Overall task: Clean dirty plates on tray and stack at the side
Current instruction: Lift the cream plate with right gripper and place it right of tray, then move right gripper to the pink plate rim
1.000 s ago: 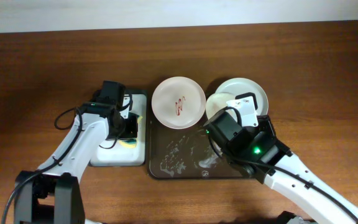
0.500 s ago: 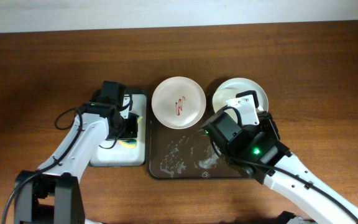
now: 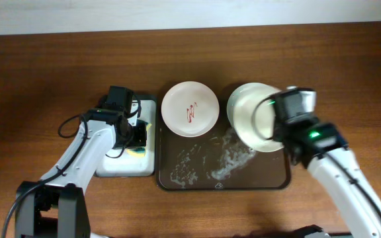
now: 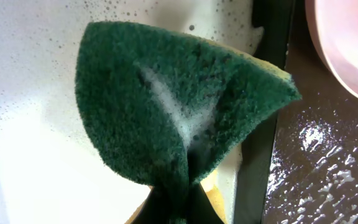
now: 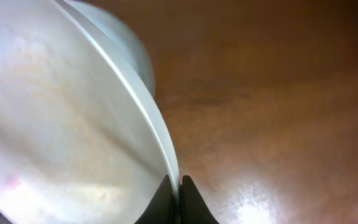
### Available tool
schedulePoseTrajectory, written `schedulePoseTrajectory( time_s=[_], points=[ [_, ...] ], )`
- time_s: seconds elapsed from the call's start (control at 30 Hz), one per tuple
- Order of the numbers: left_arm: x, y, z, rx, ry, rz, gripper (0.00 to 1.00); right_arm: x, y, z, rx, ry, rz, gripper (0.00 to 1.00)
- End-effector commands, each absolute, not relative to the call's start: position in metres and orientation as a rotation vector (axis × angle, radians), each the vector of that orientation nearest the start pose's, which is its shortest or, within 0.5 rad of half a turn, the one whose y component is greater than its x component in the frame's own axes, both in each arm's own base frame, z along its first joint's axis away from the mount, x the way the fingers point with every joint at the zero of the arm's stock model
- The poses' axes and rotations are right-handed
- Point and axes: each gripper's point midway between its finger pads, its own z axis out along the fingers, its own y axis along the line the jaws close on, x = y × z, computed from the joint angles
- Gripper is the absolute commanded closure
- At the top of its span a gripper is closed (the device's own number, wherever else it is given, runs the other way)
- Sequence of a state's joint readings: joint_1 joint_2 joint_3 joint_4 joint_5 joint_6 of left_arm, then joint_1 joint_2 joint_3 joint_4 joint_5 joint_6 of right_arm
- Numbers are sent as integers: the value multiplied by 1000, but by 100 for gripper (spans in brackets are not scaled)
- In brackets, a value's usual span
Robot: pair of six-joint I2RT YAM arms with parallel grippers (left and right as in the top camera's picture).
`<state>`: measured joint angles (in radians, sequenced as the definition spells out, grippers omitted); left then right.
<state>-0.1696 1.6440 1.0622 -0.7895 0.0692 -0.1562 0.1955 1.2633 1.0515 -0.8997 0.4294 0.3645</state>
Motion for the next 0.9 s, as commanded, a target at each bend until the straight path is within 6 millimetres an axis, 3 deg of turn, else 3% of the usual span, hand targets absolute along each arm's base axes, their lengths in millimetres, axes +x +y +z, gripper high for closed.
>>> schedulePoseTrajectory(
  time_s=[0.0,0.17,0.33,0.47,0.67,0.73,0.87],
  points=[
    [321,-57,49,40,2952,-72,100,303,-52,159,631,2564,-184,96],
    [321,-55,49,38,2951,-53,100,288,-113,128,975,2587,-124,96],
    [321,-55,49,37,2951,-53,100,274,-148,86,1176,2654,-137,96],
    [321,-55,49,38,2951,-53,100,270,-165,62,1274,2669,-128,96],
    [321,-55,49,38,2951,-53,100,270,-179,57,1319,2632,-135,95],
    [321,-55,49,38,2951,-53,100,274,-178,58,1312,2626,-117,85],
    [321,-55,49,38,2950,-53,100,301,-146,62,1196,2617,218,79]
  ],
)
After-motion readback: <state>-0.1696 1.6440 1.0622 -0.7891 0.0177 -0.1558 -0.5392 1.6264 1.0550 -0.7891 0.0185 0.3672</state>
